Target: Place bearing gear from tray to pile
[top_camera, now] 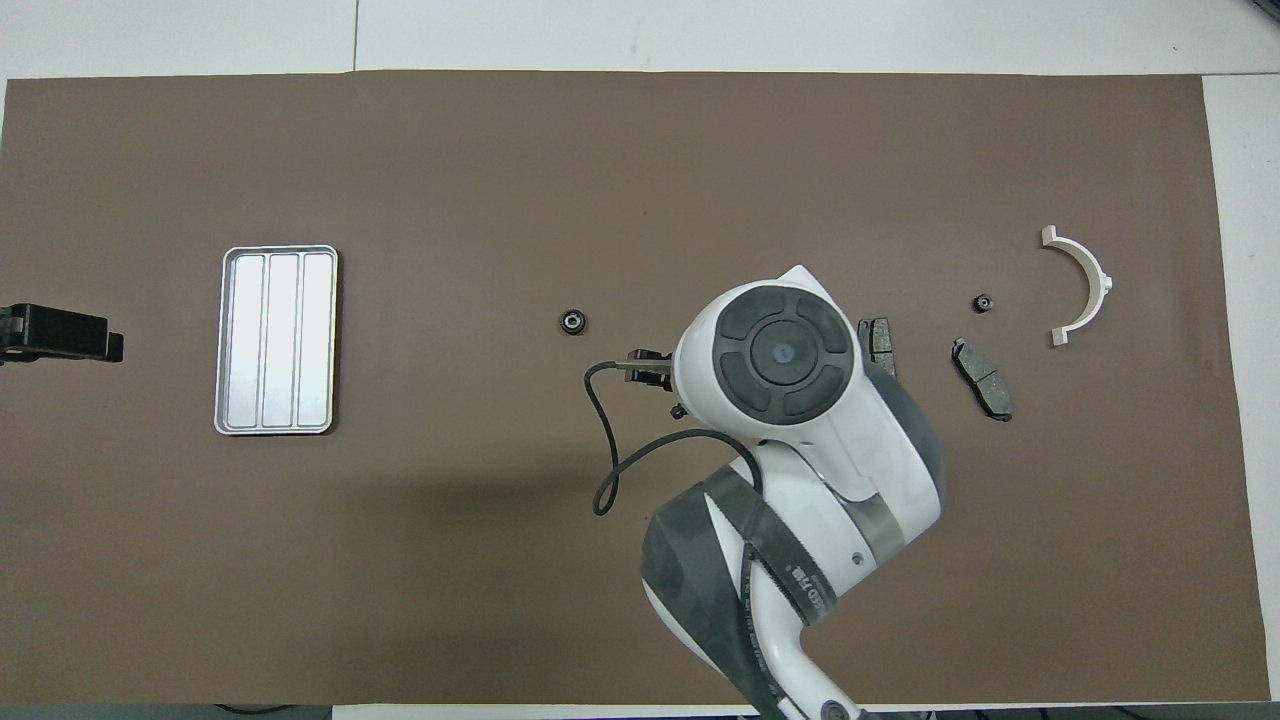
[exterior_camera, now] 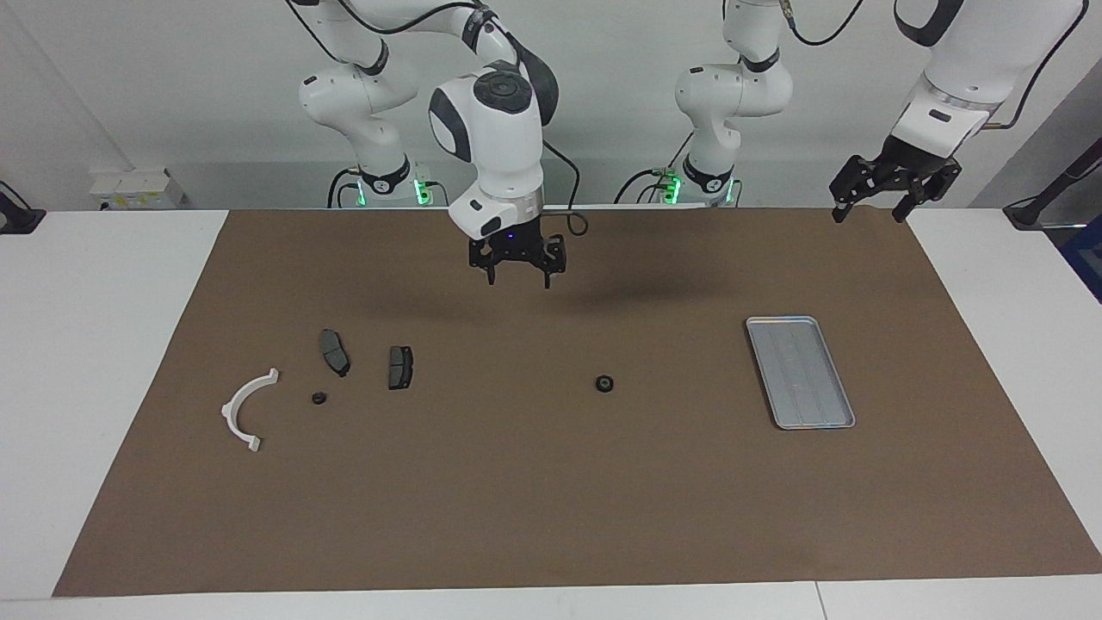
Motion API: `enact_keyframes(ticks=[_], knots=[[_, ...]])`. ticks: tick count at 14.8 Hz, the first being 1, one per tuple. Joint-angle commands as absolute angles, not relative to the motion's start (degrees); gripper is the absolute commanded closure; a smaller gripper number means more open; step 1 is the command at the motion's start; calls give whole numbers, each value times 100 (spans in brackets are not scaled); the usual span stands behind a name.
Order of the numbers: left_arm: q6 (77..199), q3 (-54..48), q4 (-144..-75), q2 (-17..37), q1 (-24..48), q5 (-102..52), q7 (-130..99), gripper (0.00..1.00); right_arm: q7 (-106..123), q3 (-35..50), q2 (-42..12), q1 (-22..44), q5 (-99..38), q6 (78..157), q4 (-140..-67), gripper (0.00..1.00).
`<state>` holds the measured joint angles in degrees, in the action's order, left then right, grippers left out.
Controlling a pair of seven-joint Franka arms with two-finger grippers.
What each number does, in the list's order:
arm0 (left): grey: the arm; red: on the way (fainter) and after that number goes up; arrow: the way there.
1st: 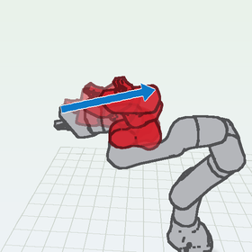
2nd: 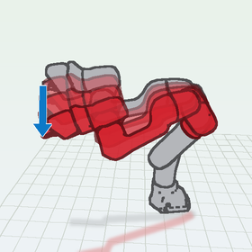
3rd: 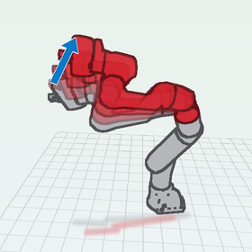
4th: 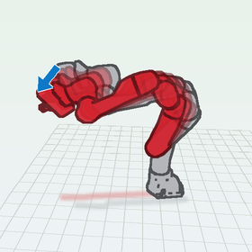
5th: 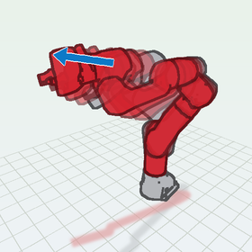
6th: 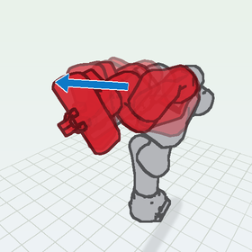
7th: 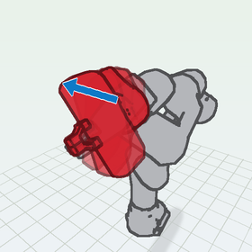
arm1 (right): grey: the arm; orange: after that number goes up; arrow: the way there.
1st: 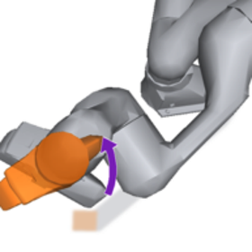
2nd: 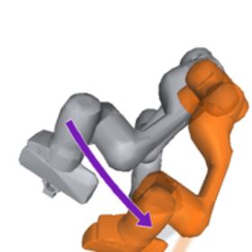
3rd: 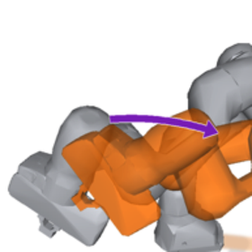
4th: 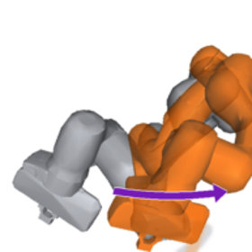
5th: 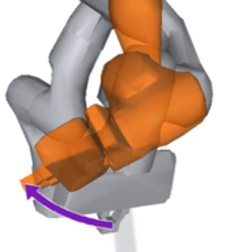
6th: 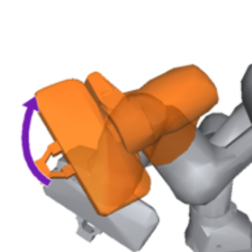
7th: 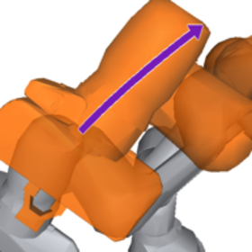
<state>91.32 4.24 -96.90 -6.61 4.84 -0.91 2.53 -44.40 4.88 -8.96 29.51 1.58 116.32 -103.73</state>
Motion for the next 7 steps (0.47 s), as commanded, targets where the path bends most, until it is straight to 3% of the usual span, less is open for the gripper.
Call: enact_keyframes(ticks=[1, 7], knots=[[9061, 404, -9615, -659, 457, -79, 299, 0, -4789, 492, -1387, 3119, 255, 11707, -9924, 0], [9044, 404, -9686, -694, 457, -97, 273, 0, -5124, 483, -1942, 3226, 272, 12313, -9757, 0]])
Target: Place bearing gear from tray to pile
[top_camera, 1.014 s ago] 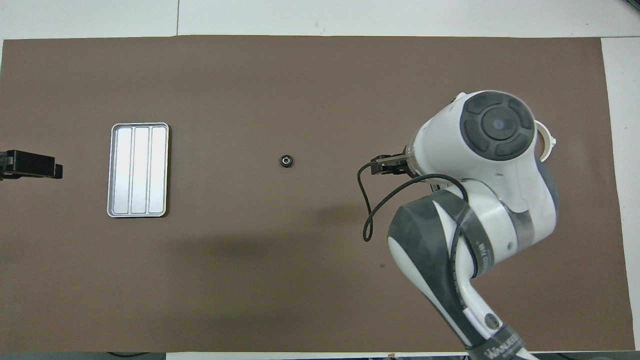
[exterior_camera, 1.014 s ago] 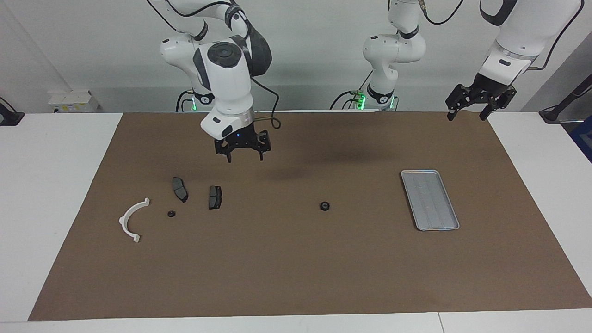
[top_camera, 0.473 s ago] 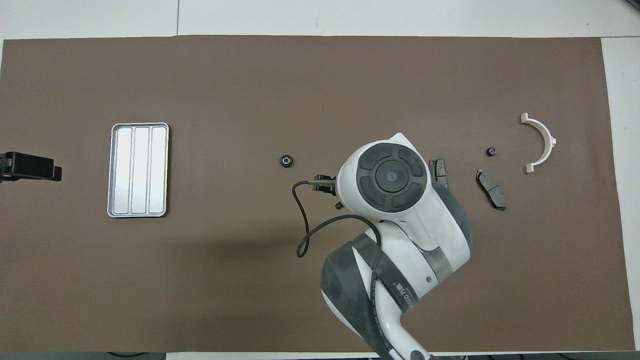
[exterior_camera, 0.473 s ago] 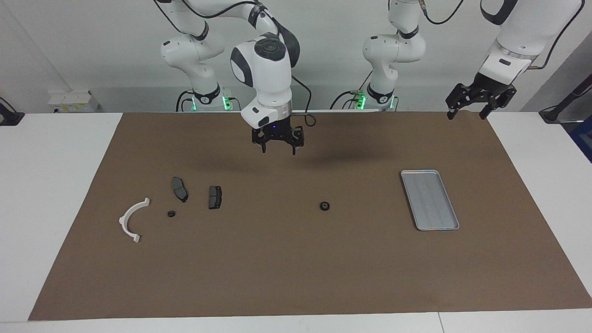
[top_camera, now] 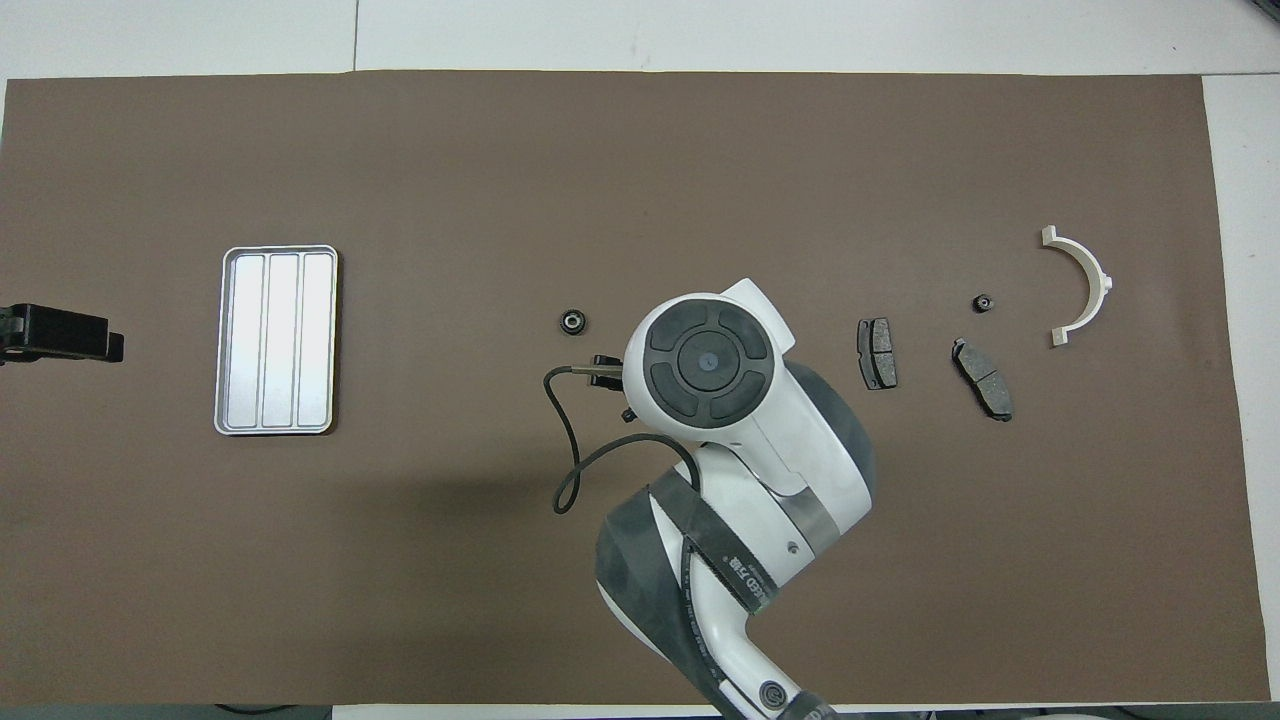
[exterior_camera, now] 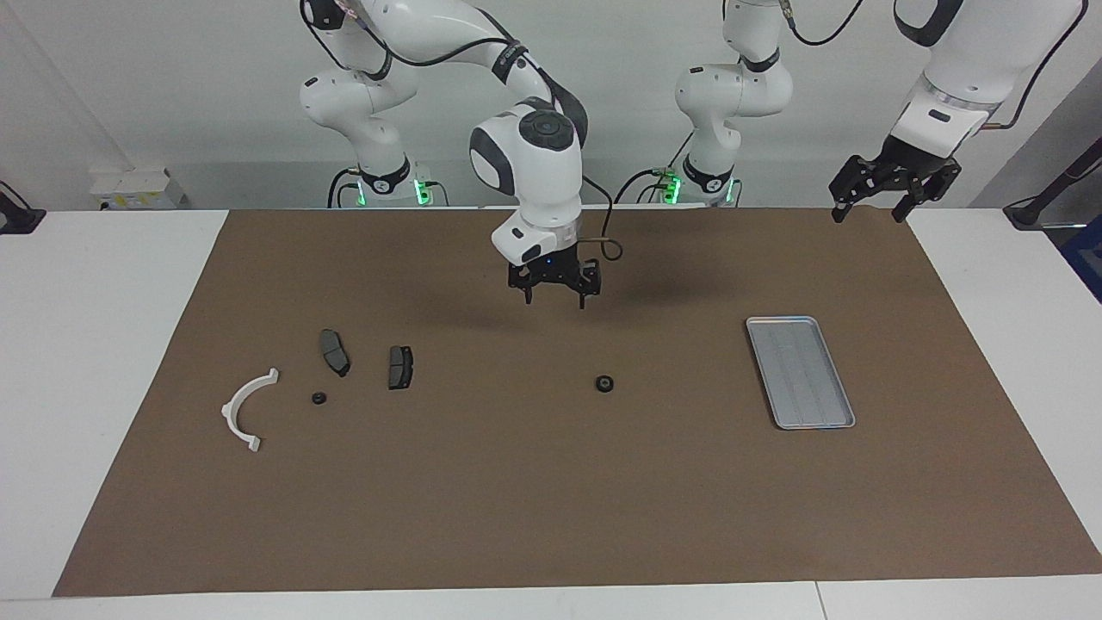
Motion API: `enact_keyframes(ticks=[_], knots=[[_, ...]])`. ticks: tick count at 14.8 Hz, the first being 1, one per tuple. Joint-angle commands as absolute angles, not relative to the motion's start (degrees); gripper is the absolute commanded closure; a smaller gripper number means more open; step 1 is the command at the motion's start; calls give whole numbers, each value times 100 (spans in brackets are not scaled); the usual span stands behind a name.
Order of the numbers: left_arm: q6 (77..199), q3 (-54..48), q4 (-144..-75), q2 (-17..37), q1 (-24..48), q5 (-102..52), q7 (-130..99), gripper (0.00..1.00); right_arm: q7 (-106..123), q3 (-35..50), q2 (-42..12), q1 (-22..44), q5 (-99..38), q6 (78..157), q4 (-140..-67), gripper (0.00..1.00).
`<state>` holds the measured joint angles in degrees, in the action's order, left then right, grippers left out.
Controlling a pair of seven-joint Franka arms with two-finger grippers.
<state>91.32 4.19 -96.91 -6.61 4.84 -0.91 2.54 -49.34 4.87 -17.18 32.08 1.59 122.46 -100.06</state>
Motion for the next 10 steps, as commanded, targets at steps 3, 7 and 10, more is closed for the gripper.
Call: enact_keyframes(ticks=[3, 7, 10], knots=[[9053, 413, -9677, -703, 448, -97, 237, 0, -5246, 475, -2284, 3401, 430, 12270, -9476, 0], [8965, 413, -9686, -773, 439, -88, 246, 0, -5703, 483, -2899, 3576, 808, 12261, -8896, 0], [8974, 413, -9686, -782, 448, -88, 246, 0, -5853, 475, -3233, 3630, 870, 12322, -8746, 0]])
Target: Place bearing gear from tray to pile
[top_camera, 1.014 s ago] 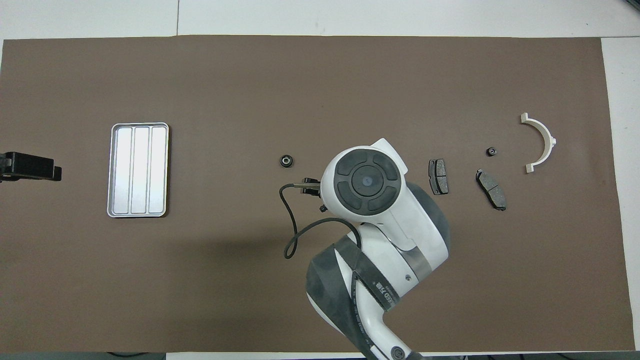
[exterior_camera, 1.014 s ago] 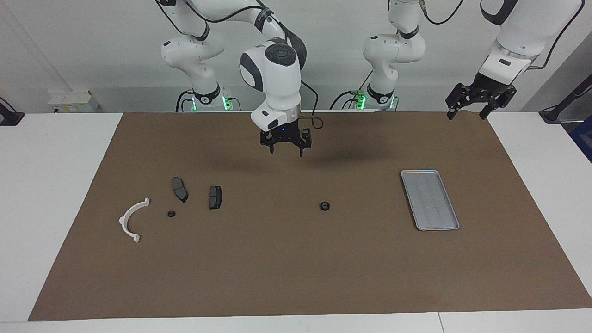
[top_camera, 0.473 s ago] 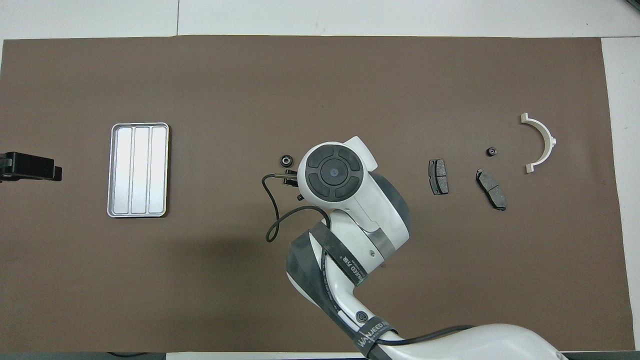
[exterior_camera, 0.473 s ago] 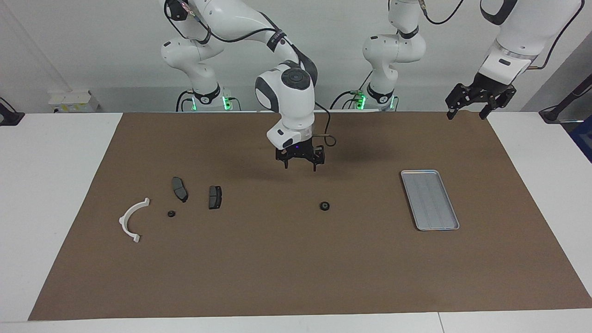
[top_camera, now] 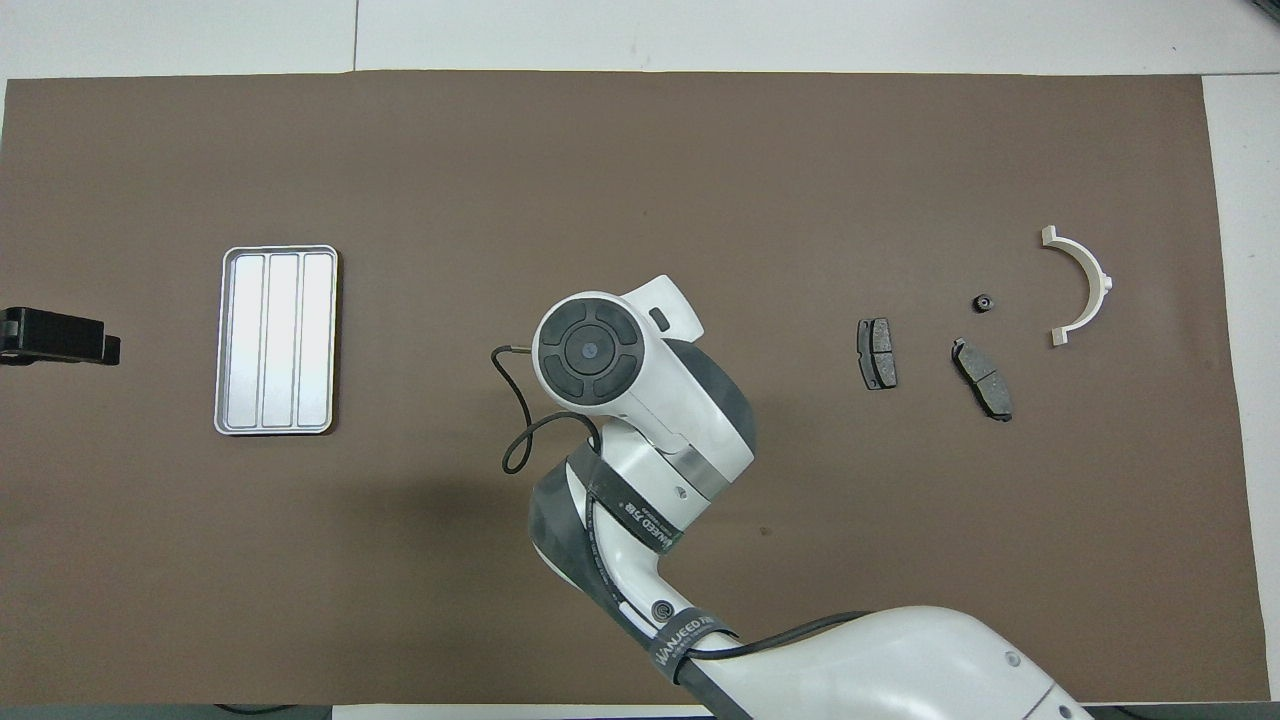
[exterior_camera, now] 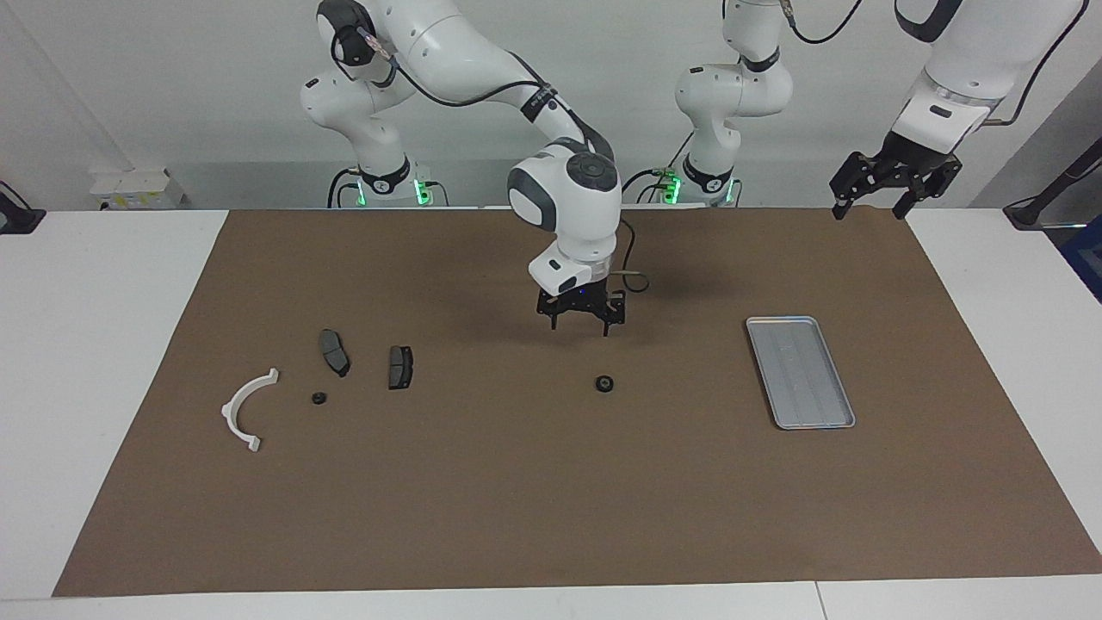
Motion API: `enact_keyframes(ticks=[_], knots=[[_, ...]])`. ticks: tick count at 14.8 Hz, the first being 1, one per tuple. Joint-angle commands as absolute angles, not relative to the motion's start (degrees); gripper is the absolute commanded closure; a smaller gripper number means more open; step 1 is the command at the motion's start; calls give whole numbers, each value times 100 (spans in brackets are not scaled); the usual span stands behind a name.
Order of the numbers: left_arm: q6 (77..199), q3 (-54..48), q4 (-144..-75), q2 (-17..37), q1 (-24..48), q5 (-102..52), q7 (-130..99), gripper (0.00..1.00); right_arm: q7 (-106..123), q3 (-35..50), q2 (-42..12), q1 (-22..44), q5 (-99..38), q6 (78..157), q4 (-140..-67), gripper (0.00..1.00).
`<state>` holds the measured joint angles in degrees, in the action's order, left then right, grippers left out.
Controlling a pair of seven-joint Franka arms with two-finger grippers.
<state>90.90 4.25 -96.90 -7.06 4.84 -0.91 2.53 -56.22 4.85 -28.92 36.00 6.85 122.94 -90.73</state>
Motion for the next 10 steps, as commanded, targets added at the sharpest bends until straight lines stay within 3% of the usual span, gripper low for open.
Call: enact_keyframes(ticks=[1, 10], knots=[[8974, 413, -9686, -782, 457, -88, 246, 0, -5941, 475, -3347, 3630, 966, 12331, -8623, 0], [8974, 413, -9686, -782, 457, -88, 246, 0, -6117, 475, -4156, 3647, 1072, 12472, -7657, 0]])
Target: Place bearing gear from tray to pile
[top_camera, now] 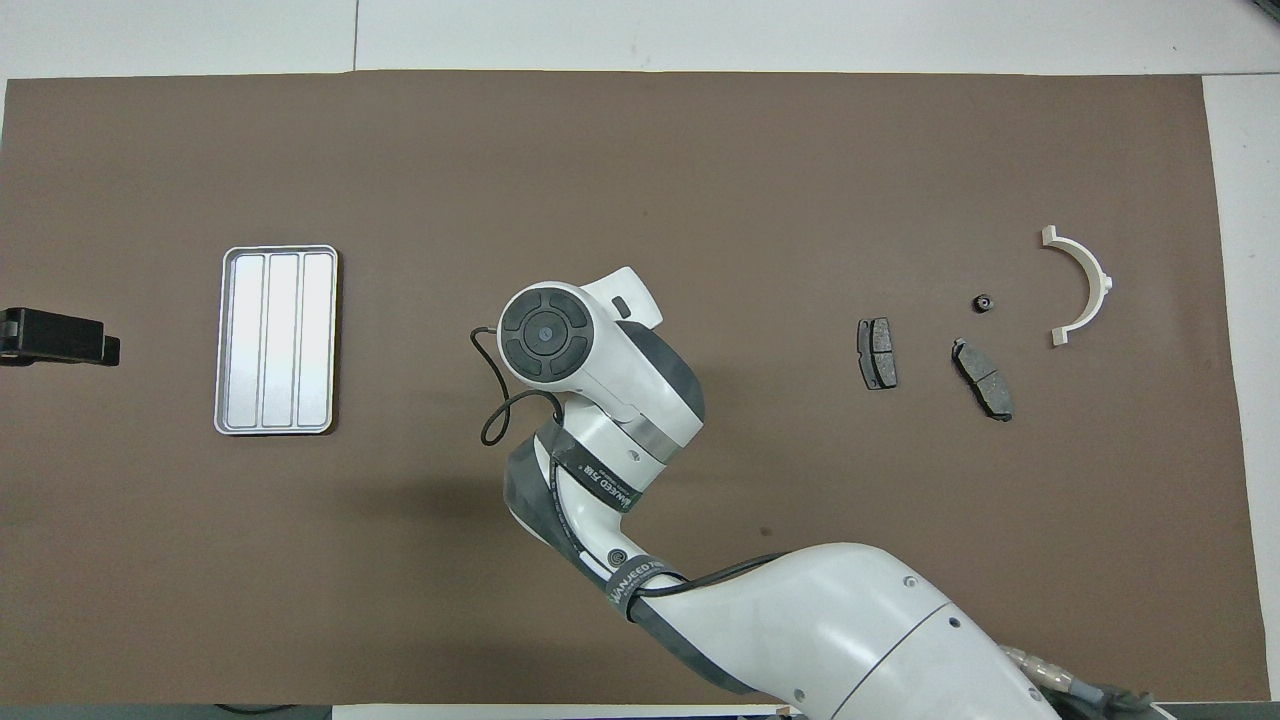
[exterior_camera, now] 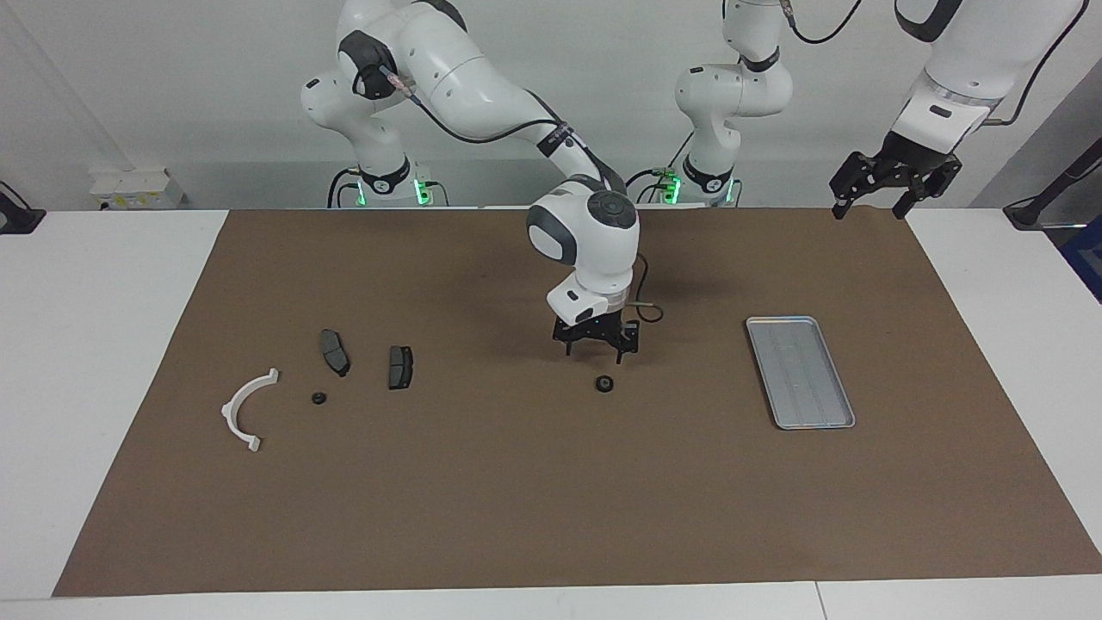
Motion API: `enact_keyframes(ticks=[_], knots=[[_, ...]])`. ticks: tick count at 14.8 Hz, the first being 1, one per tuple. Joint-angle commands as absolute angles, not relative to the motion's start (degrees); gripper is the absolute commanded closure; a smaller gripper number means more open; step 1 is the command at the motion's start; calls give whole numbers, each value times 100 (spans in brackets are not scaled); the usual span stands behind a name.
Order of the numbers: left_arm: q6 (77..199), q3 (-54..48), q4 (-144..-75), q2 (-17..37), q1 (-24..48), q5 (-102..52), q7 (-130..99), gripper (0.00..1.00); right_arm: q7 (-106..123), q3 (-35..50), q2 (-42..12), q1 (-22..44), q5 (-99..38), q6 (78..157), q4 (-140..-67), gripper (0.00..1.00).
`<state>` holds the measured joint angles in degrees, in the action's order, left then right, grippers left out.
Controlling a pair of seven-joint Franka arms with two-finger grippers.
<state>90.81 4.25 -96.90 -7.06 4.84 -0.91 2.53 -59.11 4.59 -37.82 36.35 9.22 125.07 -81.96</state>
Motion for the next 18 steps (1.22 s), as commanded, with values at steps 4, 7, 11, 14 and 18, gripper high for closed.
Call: enact_keyframes(ticks=[4, 7, 11, 14, 18], knots=[[8974, 413, -9686, -782, 457, -88, 246, 0, -6178, 448, -4297, 3700, 1221, 12533, -7594, 0], [8974, 413, -9686, -782, 457, -88, 246, 0, -6406, 457, -4456, 3709, 1432, 12717, -7602, 0], [8974, 413, -9686, -782, 457, -88, 246, 0, -6539, 466, -4535, 3727, 1521, 12771, -7611, 0], [8974, 413, -9686, -782, 457, -88, 246, 0, -6530, 466, -4544, 3718, 1512, 12674, -7576, 6], [8974, 413, -9686, -782, 457, -88, 246, 0, -6521, 466, -4632, 3665, 1494, 12612, -7383, 20]])
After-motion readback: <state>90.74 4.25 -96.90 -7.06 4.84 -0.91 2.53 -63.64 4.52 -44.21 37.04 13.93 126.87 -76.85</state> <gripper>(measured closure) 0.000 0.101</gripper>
